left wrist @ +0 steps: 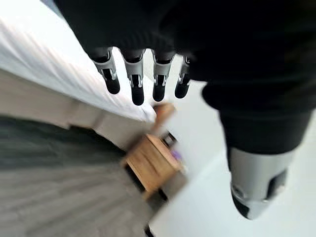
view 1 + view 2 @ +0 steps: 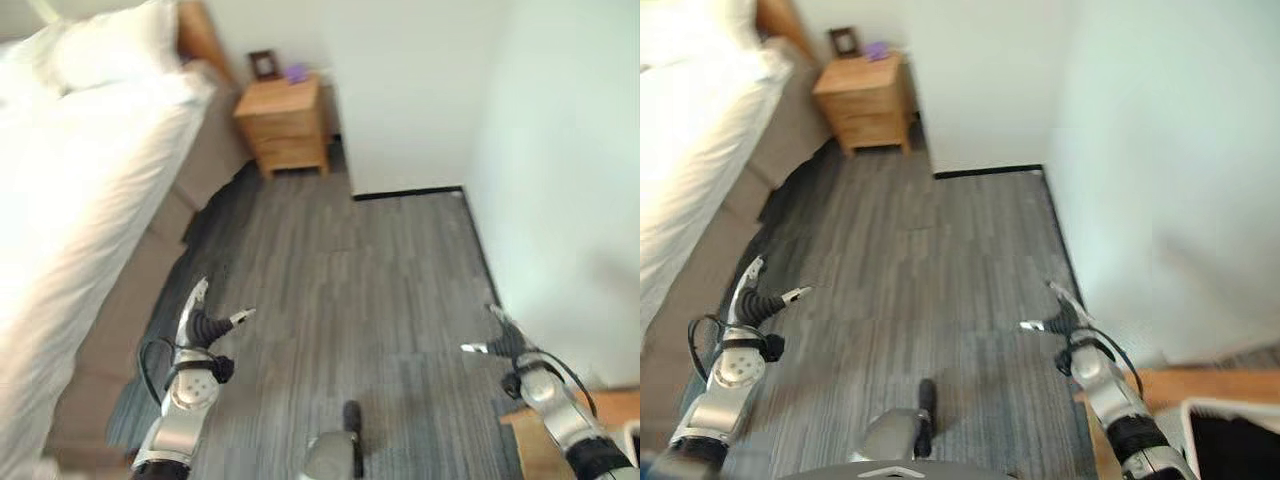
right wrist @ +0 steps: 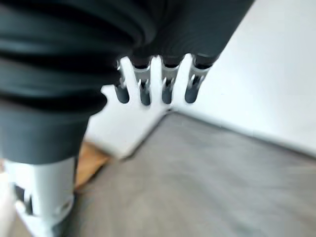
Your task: Pick up bed clothes into laundry basket.
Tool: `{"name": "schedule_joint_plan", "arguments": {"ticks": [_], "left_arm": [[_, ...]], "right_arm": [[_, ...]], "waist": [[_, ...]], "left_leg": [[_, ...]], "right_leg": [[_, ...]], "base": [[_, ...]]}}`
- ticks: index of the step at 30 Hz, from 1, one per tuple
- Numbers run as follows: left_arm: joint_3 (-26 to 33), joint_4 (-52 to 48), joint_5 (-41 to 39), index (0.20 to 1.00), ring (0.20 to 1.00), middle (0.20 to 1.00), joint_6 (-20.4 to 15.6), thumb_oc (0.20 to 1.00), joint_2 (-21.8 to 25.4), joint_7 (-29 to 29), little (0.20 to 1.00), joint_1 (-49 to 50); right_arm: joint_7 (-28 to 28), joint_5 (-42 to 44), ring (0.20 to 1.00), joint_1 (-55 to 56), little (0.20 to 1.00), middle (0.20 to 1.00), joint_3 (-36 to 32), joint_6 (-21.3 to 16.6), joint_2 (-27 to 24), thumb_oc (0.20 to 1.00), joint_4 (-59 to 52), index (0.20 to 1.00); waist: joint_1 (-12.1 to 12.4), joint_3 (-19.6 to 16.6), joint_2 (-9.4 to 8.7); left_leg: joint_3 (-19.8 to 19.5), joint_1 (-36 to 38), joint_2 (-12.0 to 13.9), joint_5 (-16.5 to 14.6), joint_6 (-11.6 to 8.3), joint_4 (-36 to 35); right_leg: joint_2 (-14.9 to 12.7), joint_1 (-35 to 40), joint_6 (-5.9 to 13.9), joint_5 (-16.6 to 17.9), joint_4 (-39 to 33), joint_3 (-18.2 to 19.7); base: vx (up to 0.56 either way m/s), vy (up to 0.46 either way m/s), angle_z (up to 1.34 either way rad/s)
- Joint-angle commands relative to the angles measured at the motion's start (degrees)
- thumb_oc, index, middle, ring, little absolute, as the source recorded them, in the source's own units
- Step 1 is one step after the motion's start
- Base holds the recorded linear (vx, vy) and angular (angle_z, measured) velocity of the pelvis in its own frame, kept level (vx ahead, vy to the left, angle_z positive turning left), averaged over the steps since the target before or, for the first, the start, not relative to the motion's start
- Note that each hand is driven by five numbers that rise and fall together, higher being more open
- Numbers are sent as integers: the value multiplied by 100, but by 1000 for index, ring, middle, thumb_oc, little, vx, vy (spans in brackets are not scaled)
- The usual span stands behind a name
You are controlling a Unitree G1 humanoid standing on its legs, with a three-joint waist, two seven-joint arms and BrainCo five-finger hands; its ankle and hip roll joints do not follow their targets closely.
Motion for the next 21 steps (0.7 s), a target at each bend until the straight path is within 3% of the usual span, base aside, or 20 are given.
{"name": "schedule_joint_plan", "arguments": {"ticks": [1, 2, 3, 5, 6, 7, 9, 11, 13, 15, 16, 17, 18, 19, 21], "left_arm": [[15, -446, -535, 1000, 1000, 1000, -493, 1000, 631, -343, 1000, -365], [33, -574, -667, 1000, 1000, 1000, -610, 1000, 635, -467, 1000, -295], [278, -749, -770, 1000, 1000, 1000, -668, 1000, 576, -408, 1000, -41], [390, -877, -890, 1000, 1000, 1000, -700, 1000, 355, -456, 1000, 179], [418, -907, -923, 1000, 1000, 1000, -699, 1000, 260, -435, 1000, 312], [405, -989, -1126, 1000, 1000, 1000, -784, 1000, 192, -532, 1000, 367], [172, -1023, -1270, 1000, 1000, 1000, -909, 1000, 251, -584, 1000, 250], [28, -938, -1422, 1000, 1000, 1000, -957, 1000, 241, -658, 1000, 79], [-129, -839, -1808, 1000, 1000, 1000, -1021, 1000, 225, -798, 1000, -103], [-265, -797, -2079, 1000, 1000, 1000, -1075, 1000, 262, -954, 1000, -313], [-266, -792, -2082, 1000, 1000, 1000, -1075, 1000, 263, -956, 1000, -317], [-322, -800, -2119, 1000, 1000, 1000, -1015, 1000, 289, -959, 1000, -390], [-332, -892, -2063, 1000, 1000, 1000, -1047, 1000, 377, -1086, 1000, -375], [-257, -874, -2008, 1000, 1000, 1000, -1091, 1000, 361, -1041, 1000, -347], [-236, -857, -1980, 1000, 1000, 1000, -1090, 1000, 318, -1017, 1000, -305]], "right_arm": [[209, 951, 1000, -605, 1000, 1000, -764, -281, -187, 1000, -485, 1000], [214, 1040, 1000, -530, 1000, 1000, -850, -333, -231, 1000, -603, 1000], [308, 1174, 1000, -6, 1000, 1000, -1118, -597, -246, 1000, -1109, 1000], [406, 873, 1000, 371, 1000, 1000, -1023, -686, -63, 1000, -1218, 1000], [440, 739, 1000, 319, 1000, 1000, -882, -706, 54, 1000, -1329, 1000], [432, 539, 1000, 119, 1000, 1000, -752, -850, 158, 1000, -1418, 1000], [374, 635, 1000, -65, 1000, 1000, -701, -970, 164, 1000, -1587, 1000], [258, 686, 1000, -172, 1000, 1000, -653, -1003, 184, 1000, -1603, 1000], [225, 708, 1000, -295, 1000, 1000, -607, -1011, 203, 1000, -1692, 1000], [206, 690, 1000, -327, 1000, 1000, -583, -963, 164, 1000, -1662, 1000], [206, 691, 1000, -330, 1000, 1000, -582, -963, 165, 1000, -1657, 1000], [209, 708, 1000, -308, 1000, 1000, -594, -909, 145, 1000, -1621, 1000], [333, 713, 1000, -274, 1000, 1000, -477, -868, 185, 1000, -1737, 1000], [364, 718, 1000, -409, 1000, 1000, -351, -873, 232, 1000, -1635, 1000], [396, 722, 1000, -488, 1000, 1000, -266, -875, 246, 1000, -1603, 1000]], "waist": [[-78, -158, -489], [-29, -247, -494], [-162, -263, -548], [-134, -240, -567], [-138, -202, -541], [-222, -81, -443], [-520, 82, -340], [-587, 217, -382], [-694, 222, -361], [-916, 190, -428], [-925, 172, -427], [-1001, 212, -460], [-932, 225, -555], [-874, 205, -562], [-844, 169, -562]], "left_leg": [[112, 277, 501, -168, -1123, -215], [46, 373, 398, -183, -1090, -417], [-111, 475, 185, -144, -1053, -715], [-261, 548, -95, -145, -845, -954], [-419, 696, -266, -210, -724, -1094], [-677, 852, -410, -94, -536, -1297], [-1422, 951, -404, 7, -592, -1345], [-2025, 895, -555, 11, -688, -1352], [-2653, 814, -534, 47, -801, -1395], [-3394, 787, -641, 125, -860, -1398], [-3403, 814, -640, 73, -853, -1416], [-3752, 811, -689, 75, -887, -1396], [-4005, 869, -771, -27, -924, -1389], [-4061, 824, -787, 25, -969, -1362], [-4049, 826, -792, 28, -985, -1339]], "right_leg": [[-117, -629, 194, 725, -294, -86], [-135, -546, 253, 717, -219, -238], [-285, -571, 368, 872, 71, -375], [-725, -743, 594, 1152, 926, -502], [-940, -865, 694, 1311, 1427, -391], [-1058, -1313, 704, 1580, 2348, 87], [-144, -2066, 516, 1176, 2740, 1385], [182, -2294, 570, 884, 2315, 2049], [181, -2359, 387, 688, 1766, 2714], [533, -2309, 297, 772, 974, 4051], [528, -2275, 291, 724, 949, 4036], [632, -2287, 274, 767, 811, 4669], [496, -2047, 202, 862, 451, 4716], [375, -1959, 242, 1024, 257, 4472], [333, -1888, 238, 1104, 120, 4328]], "base": [[74, 125, 320], [136, 209, 290], [162, 215, 205], [153, 271, 159], [184, 291, 215], [168, 221, 198], [141, 4, 204], [199, -243, 242], [254, -324, 259], [229, -247, 240], [194, -199, 250], [178, -266, 290], [121, -377, 303], [95, -338, 209], [54, -172, 70]]}}
